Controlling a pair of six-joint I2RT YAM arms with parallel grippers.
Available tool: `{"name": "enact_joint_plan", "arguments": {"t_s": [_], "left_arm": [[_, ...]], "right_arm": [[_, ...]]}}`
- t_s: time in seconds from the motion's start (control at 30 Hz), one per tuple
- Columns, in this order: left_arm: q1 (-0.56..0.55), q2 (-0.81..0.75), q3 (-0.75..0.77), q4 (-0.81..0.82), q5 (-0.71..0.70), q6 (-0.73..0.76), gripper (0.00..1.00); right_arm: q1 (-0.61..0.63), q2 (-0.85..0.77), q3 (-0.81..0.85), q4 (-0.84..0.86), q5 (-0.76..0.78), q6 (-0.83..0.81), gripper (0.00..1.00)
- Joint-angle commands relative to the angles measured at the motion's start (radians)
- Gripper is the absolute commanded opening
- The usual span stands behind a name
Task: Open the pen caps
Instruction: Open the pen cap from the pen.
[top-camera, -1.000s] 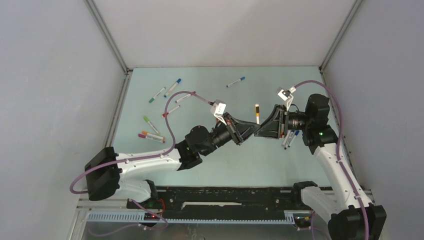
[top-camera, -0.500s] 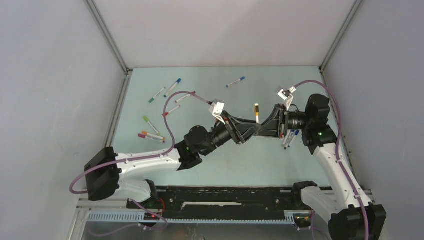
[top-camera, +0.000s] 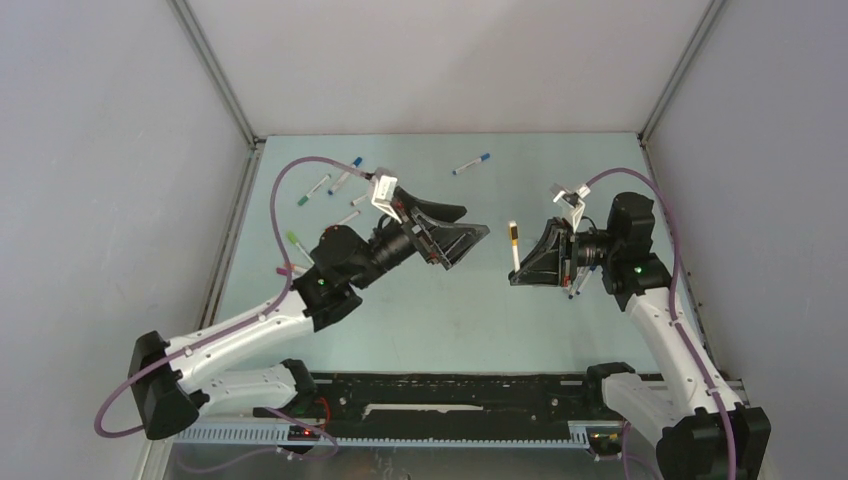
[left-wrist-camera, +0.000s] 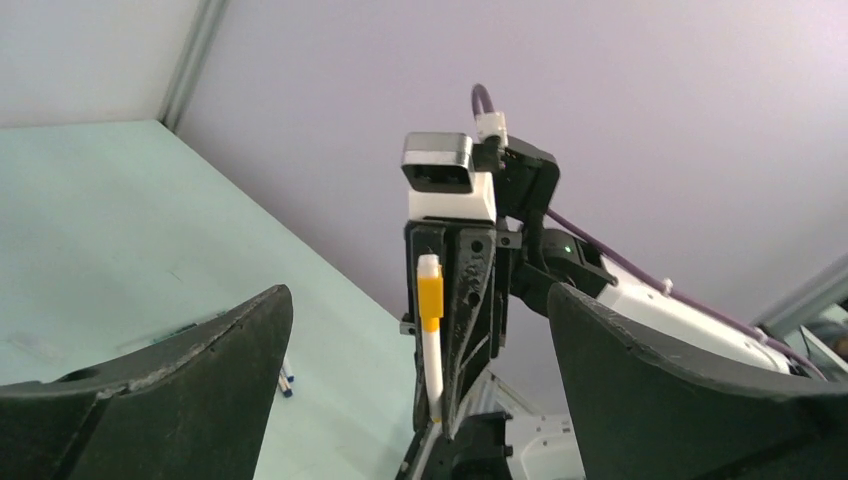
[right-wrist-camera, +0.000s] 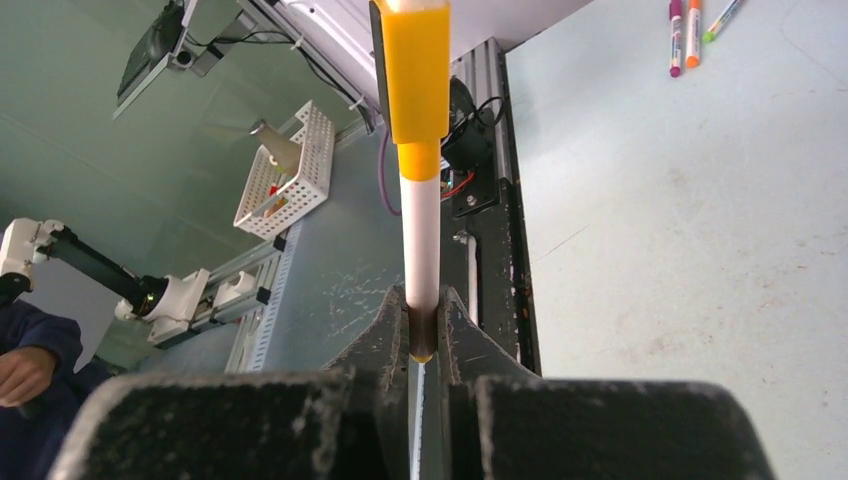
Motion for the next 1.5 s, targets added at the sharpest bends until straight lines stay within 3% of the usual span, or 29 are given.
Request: {"name": "enact_joint_plan", "arguments": {"t_s": [0.0,0.23,0.9,1.17,1.27,1.4,1.47], "left_arm": [[0.013,0.005,0.089,-0.078,0.175,0.055,1.00],[0.012,0.106,0.152,-0.022,0.230,0.040,0.98],[-0.018,0.242,0.235,-0.012,0.147,-0.057,0.57],[-0.022,0.266,0.256,-0.025,0.156,-0.067,0.45],[-0.022,0.276,0.264,-0.028,0.166,-0.068,0.35],[-0.022,0.276,0.263,-0.018,0.175,-0.069,0.02],[-0.022,0.272,0.254,-0.006,0.172,-0.072,0.00]], "right_arm": [[0.017,-0.004,0.002,0.030,-0.080,-0.023,0.00],[0.025,0.001,0.002,0.030,-0.082,-0.024,0.00],[0.026,0.013,0.001,0.021,-0.054,-0.032,0.00],[0.027,0.012,0.002,0.019,-0.053,-0.031,0.00],[0.027,0.012,0.000,0.020,-0.053,-0.030,0.00],[0.028,0.012,0.001,0.018,-0.048,-0.032,0.00],[0.026,0.011,0.002,0.017,-0.044,-0.032,0.00]]}}
